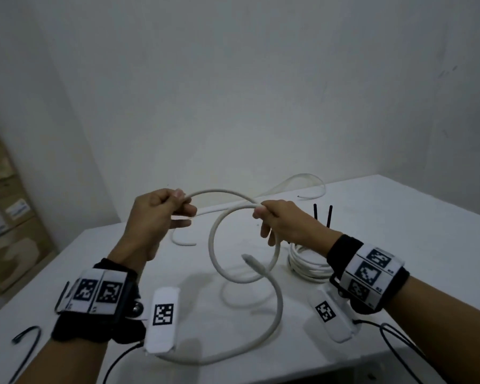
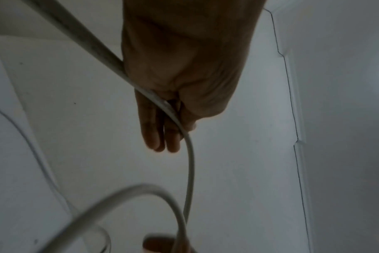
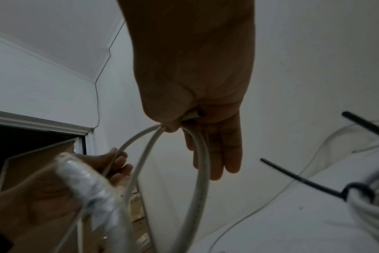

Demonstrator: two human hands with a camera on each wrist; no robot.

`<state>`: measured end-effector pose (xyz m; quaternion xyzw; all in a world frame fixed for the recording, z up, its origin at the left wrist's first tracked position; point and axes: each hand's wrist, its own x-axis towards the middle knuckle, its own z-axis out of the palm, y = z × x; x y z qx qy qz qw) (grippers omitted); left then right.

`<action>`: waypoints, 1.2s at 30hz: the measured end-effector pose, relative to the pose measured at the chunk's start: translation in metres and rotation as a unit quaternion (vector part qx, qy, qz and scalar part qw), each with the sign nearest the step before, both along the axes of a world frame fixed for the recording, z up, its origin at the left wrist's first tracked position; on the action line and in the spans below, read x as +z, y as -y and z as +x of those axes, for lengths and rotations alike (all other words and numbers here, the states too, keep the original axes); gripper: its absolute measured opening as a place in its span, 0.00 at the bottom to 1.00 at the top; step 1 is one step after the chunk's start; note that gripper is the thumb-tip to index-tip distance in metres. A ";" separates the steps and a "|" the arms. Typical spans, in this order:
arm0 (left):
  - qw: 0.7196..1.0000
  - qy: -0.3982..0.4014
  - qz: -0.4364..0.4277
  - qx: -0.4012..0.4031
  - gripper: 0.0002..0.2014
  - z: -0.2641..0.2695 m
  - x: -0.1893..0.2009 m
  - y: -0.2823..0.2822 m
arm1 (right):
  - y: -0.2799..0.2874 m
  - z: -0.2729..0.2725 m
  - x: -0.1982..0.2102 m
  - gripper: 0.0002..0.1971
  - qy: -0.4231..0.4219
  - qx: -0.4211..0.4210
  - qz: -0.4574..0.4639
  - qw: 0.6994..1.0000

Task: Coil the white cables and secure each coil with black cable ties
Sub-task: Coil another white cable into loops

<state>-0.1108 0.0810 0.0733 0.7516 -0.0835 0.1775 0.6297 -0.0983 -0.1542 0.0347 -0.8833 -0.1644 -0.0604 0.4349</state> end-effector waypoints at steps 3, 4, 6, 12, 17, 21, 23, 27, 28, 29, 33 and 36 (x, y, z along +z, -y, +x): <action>0.996 0.006 -0.089 0.018 0.11 -0.009 -0.013 0.001 | -0.021 -0.005 -0.003 0.17 0.017 0.003 0.051 0.999; 0.993 -0.005 -0.117 0.014 0.11 -0.013 -0.018 0.003 | -0.026 -0.003 -0.002 0.16 0.045 -0.009 0.058 0.997; 0.985 -0.049 -0.162 -0.021 0.12 -0.023 -0.032 0.001 | -0.032 0.001 0.005 0.14 0.093 -0.026 0.062 0.993; 0.988 -0.070 0.131 0.031 0.06 -0.034 -0.035 -0.033 | -0.036 0.010 0.028 0.11 0.105 0.054 -0.128 0.985; 0.973 0.014 0.219 -0.068 0.10 -0.025 0.013 -0.011 | -0.070 0.003 0.039 0.10 0.112 0.127 -0.181 0.969; 0.974 -0.023 0.209 -0.082 0.14 -0.019 0.012 -0.010 | -0.077 -0.001 0.039 0.12 0.137 0.113 -0.195 0.964; 0.983 -0.020 0.171 -0.063 0.13 -0.020 -0.003 -0.014 | -0.075 -0.003 0.033 0.12 0.161 0.094 -0.214 0.959; 0.999 0.018 0.026 -0.021 0.13 -0.025 -0.033 -0.009 | -0.073 -0.008 0.019 0.15 0.185 0.052 -0.205 0.960; 1.000 0.022 -0.010 -0.012 0.13 -0.027 -0.039 -0.006 | -0.073 -0.009 0.015 0.16 0.196 0.037 -0.201 0.959; 0.999 0.023 -0.039 -0.004 0.13 -0.029 -0.045 -0.003 | -0.073 -0.010 0.011 0.16 0.204 0.022 -0.196 0.959; 0.996 0.010 -0.088 -0.006 0.13 -0.034 -0.058 0.004 | -0.078 -0.013 0.000 0.15 0.222 -0.014 -0.192 0.956; 0.998 -0.020 -0.059 -0.017 0.13 -0.035 -0.058 0.004 | -0.079 -0.012 -0.006 0.14 0.222 -0.013 -0.162 0.961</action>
